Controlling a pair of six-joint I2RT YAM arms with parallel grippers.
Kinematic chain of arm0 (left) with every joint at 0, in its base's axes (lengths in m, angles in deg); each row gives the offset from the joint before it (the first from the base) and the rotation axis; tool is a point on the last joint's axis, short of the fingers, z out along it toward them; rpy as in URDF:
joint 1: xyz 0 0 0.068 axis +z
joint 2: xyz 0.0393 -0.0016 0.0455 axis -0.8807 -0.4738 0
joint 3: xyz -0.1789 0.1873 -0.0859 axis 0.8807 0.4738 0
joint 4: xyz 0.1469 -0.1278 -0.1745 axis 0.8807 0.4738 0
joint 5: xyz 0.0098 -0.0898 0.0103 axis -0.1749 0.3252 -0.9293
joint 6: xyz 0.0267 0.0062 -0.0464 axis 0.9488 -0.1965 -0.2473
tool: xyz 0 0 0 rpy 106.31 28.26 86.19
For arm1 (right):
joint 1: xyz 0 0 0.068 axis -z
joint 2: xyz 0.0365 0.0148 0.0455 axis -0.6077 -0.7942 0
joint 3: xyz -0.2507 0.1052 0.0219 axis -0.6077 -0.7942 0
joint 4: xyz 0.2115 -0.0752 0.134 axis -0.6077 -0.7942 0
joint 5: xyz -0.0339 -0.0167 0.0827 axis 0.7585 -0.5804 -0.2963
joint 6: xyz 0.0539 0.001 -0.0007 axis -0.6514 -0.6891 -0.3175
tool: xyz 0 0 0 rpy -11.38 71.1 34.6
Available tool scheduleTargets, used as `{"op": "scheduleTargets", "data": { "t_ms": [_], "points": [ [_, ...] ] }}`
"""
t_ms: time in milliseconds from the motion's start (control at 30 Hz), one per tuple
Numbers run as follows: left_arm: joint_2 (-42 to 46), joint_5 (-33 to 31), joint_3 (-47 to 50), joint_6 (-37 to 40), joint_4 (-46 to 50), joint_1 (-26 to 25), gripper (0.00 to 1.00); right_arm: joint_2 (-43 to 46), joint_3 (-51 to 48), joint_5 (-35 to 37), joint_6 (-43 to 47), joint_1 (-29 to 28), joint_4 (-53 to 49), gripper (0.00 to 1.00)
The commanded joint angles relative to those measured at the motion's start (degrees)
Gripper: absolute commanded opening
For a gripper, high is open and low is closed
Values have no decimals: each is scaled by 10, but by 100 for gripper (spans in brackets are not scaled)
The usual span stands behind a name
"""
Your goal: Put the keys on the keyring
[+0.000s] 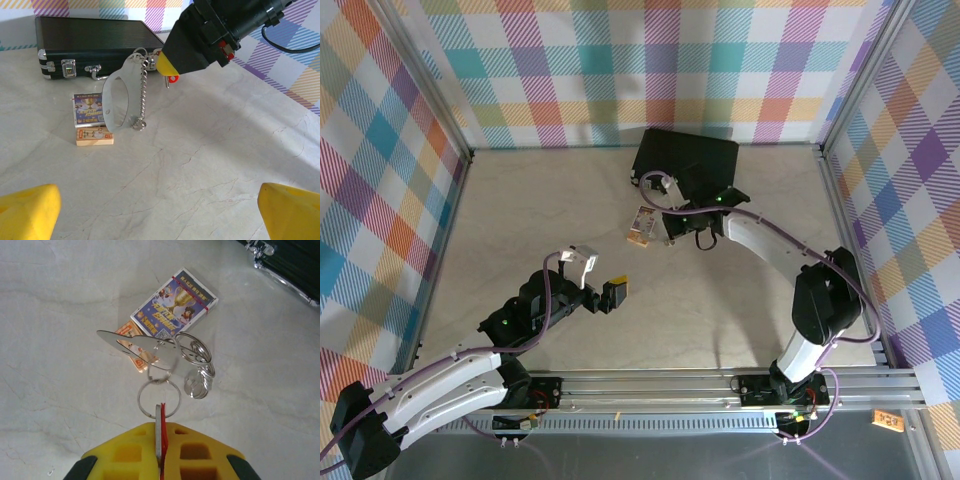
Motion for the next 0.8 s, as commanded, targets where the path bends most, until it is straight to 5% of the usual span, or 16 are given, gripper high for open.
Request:
{"op": "scheduleTargets", "data": {
  "t_ms": [0,767],
  "points": [
    [4,7,5,-9,-20,-2,100,33,-16,-22,-18,3,9,0],
    [5,8,9,-11,-25,-2,100,81,-177,-118,-106,2,56,0]
  ]
}}
